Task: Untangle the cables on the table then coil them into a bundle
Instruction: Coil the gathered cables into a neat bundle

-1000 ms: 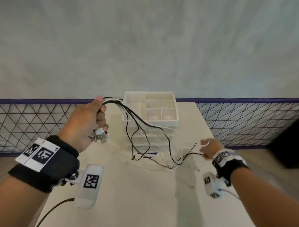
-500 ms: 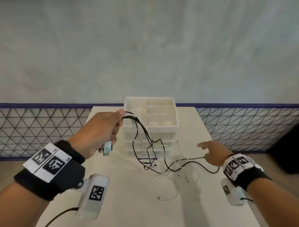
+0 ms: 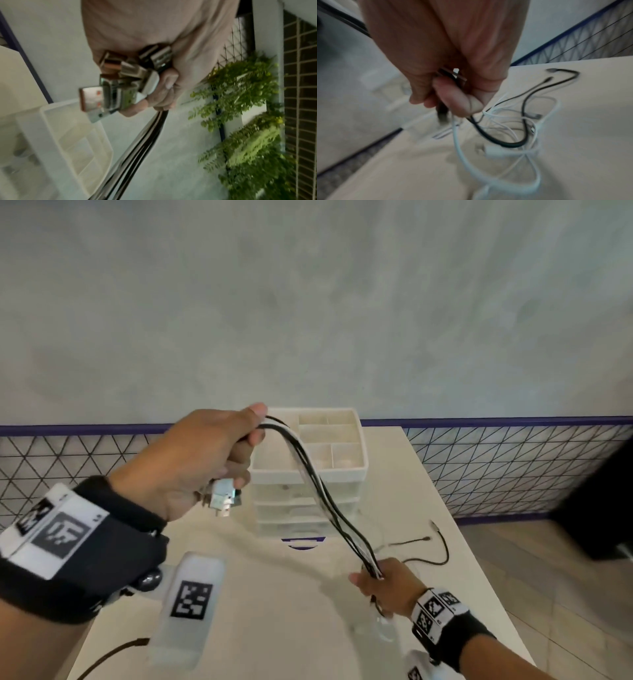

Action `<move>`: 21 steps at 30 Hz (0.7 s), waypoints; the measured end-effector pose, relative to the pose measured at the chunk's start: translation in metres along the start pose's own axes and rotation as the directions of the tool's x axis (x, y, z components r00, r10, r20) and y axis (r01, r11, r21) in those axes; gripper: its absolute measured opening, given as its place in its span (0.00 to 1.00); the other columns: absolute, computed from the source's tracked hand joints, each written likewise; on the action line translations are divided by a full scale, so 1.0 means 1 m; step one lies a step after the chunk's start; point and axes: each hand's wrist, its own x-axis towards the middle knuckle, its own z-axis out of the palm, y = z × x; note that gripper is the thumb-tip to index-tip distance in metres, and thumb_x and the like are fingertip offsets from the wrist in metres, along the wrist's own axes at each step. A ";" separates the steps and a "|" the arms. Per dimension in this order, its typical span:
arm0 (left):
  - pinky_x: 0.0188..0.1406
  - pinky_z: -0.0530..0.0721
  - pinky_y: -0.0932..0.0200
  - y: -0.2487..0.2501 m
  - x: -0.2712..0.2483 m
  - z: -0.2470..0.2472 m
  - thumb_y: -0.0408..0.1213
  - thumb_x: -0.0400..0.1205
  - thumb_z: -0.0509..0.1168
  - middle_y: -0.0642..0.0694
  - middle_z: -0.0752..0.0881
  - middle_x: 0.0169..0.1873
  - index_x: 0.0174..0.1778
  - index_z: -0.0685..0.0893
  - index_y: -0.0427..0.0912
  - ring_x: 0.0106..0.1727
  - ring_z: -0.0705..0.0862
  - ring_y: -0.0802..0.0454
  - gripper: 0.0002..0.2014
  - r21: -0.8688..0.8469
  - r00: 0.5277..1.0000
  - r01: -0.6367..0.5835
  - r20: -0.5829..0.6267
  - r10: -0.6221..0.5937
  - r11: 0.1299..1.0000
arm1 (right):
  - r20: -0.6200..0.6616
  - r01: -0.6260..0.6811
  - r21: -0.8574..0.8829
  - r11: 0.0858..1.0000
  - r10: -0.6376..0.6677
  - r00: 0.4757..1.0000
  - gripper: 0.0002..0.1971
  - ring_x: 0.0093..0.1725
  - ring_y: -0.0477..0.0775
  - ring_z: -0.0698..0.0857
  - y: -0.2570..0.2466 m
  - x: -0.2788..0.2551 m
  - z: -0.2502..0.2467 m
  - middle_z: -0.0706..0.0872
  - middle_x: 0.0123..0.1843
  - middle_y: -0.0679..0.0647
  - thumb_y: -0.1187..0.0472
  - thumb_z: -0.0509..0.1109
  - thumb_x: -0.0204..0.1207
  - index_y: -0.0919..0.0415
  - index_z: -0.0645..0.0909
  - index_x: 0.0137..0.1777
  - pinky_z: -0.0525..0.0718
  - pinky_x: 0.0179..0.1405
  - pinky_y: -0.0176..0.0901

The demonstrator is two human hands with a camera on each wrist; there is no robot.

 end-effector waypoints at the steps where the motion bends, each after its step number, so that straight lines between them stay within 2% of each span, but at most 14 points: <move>1: 0.22 0.72 0.58 0.001 -0.003 -0.003 0.51 0.85 0.62 0.55 0.61 0.16 0.32 0.76 0.41 0.16 0.57 0.55 0.20 0.024 1.000 -0.004 0.027 0.004 1.000 | -0.006 -0.053 -0.055 0.997 0.053 0.999 0.20 0.14 0.50 0.75 0.006 0.007 -0.009 0.78 0.16 0.49 0.45 0.75 0.75 0.56 0.79 0.27 0.78 0.24 0.43; 3: 0.23 0.73 0.59 0.003 -0.009 -0.005 0.52 0.84 0.62 0.54 0.60 0.18 0.32 0.76 0.41 0.18 0.56 0.54 0.20 0.093 0.995 -0.007 0.098 -0.002 0.996 | -0.108 -0.083 -0.123 0.989 0.070 0.992 0.21 0.17 0.54 0.78 0.000 0.023 -0.039 0.80 0.19 0.52 0.43 0.75 0.74 0.57 0.80 0.27 0.82 0.24 0.48; 5: 0.26 0.73 0.58 0.001 -0.013 -0.006 0.54 0.83 0.61 0.53 0.59 0.20 0.32 0.76 0.42 0.19 0.56 0.53 0.21 0.128 0.986 -0.017 0.168 -0.005 0.992 | -0.273 -0.057 -0.170 0.984 0.008 0.962 0.20 0.23 0.56 0.80 -0.025 0.037 -0.083 0.83 0.23 0.53 0.47 0.75 0.76 0.58 0.81 0.28 0.83 0.25 0.47; 7: 0.29 0.71 0.56 -0.003 -0.014 -0.008 0.54 0.84 0.59 0.52 0.59 0.21 0.32 0.75 0.43 0.20 0.56 0.52 0.21 0.128 0.977 -0.010 0.214 -0.017 0.992 | -0.434 0.026 -0.153 0.988 -0.090 0.896 0.16 0.27 0.59 0.84 -0.059 0.046 -0.129 0.84 0.24 0.56 0.59 0.75 0.78 0.59 0.82 0.28 0.83 0.30 0.46; 9: 0.30 0.70 0.55 -0.009 -0.012 -0.008 0.54 0.85 0.59 0.51 0.62 0.22 0.32 0.75 0.43 0.21 0.59 0.52 0.21 0.131 0.970 0.012 0.238 -0.044 0.991 | -0.522 0.135 -0.243 0.961 -0.247 0.816 0.08 0.39 0.65 0.89 -0.088 0.051 -0.169 0.88 0.33 0.59 0.68 0.72 0.77 0.63 0.86 0.36 0.86 0.42 0.52; 12: 0.22 0.71 0.64 -0.022 -0.010 0.002 0.51 0.87 0.57 0.50 0.68 0.22 0.35 0.75 0.42 0.22 0.65 0.52 0.19 0.193 0.966 0.024 0.247 -0.073 0.981 | -0.565 0.291 -0.295 0.910 -0.412 0.715 0.06 0.50 0.59 0.89 -0.097 0.054 -0.190 0.92 0.49 0.56 0.65 0.74 0.75 0.56 0.88 0.49 0.87 0.54 0.55; 13: 0.19 0.71 0.66 -0.029 -0.009 0.008 0.50 0.87 0.57 0.50 0.69 0.22 0.37 0.75 0.42 0.22 0.67 0.53 0.18 0.224 0.969 0.025 0.232 -0.079 0.974 | -0.548 0.294 -0.329 0.897 -0.435 0.714 0.12 0.53 0.57 0.89 -0.091 0.054 -0.188 0.90 0.57 0.54 0.64 0.76 0.73 0.51 0.86 0.55 0.87 0.58 0.54; 14: 0.17 0.70 0.68 -0.038 -0.007 0.014 0.49 0.88 0.57 0.50 0.70 0.23 0.37 0.76 0.42 0.22 0.67 0.53 0.18 0.252 0.973 0.030 0.213 -0.086 0.967 | -0.498 0.265 -0.371 0.890 -0.431 0.753 0.22 0.58 0.57 0.87 -0.083 0.053 -0.182 0.86 0.66 0.54 0.65 0.78 0.71 0.47 0.82 0.64 0.86 0.61 0.54; 15: 0.17 0.69 0.68 -0.048 -0.005 0.021 0.47 0.88 0.57 0.50 0.70 0.23 0.37 0.77 0.41 0.22 0.68 0.54 0.18 0.275 0.976 0.038 0.194 -0.094 0.961 | -0.420 0.186 -0.421 0.888 -0.372 0.828 0.32 0.65 0.60 0.85 -0.070 0.053 -0.173 0.79 0.76 0.54 0.68 0.77 0.70 0.44 0.76 0.73 0.84 0.64 0.54; 16: 0.18 0.68 0.67 -0.060 -0.003 0.028 0.46 0.89 0.58 0.50 0.71 0.23 0.36 0.78 0.41 0.22 0.68 0.54 0.17 0.303 0.978 0.048 0.180 -0.107 0.952 | -0.326 0.083 -0.492 0.867 -0.272 0.905 0.38 0.72 0.62 0.80 -0.057 0.050 -0.160 0.71 0.82 0.54 0.71 0.75 0.71 0.44 0.69 0.79 0.81 0.69 0.54; 17: 0.19 0.66 0.66 -0.073 -0.001 0.034 0.44 0.89 0.58 0.50 0.71 0.23 0.36 0.79 0.41 0.23 0.67 0.54 0.17 0.340 0.977 0.061 0.174 -0.126 0.939 | -0.244 -0.010 -0.569 0.822 -0.157 0.957 0.41 0.79 0.62 0.73 -0.045 0.045 -0.146 0.64 0.87 0.54 0.71 0.71 0.72 0.45 0.64 0.83 0.75 0.75 0.54; 18: 0.19 0.65 0.65 -0.084 0.000 0.040 0.43 0.88 0.59 0.50 0.71 0.23 0.36 0.81 0.41 0.23 0.67 0.54 0.17 0.375 0.973 0.080 0.172 -0.155 0.923 | -0.190 -0.055 -0.621 0.782 -0.082 0.978 0.42 0.84 0.60 0.67 -0.036 0.040 -0.134 0.58 0.88 0.54 0.70 0.69 0.73 0.47 0.60 0.85 0.68 0.80 0.51; 19: 0.18 0.65 0.65 -0.093 0.001 0.046 0.40 0.88 0.59 0.52 0.72 0.22 0.36 0.82 0.40 0.22 0.67 0.55 0.16 0.394 0.968 0.104 0.172 -0.184 0.913 | -0.154 -0.040 -0.622 0.782 -0.073 0.985 0.41 0.85 0.57 0.63 -0.034 0.033 -0.124 0.58 0.89 0.53 0.69 0.69 0.74 0.48 0.60 0.85 0.64 0.82 0.48; 21: 0.18 0.66 0.69 -0.104 0.001 0.057 0.32 0.88 0.58 0.54 0.74 0.18 0.37 0.82 0.34 0.17 0.67 0.61 0.14 0.354 0.949 0.170 0.192 -0.249 0.920 | -0.108 0.119 -0.462 0.879 -0.189 0.976 0.40 0.83 0.53 0.67 -0.046 0.014 -0.102 0.66 0.85 0.50 0.68 0.72 0.71 0.46 0.65 0.83 0.66 0.81 0.45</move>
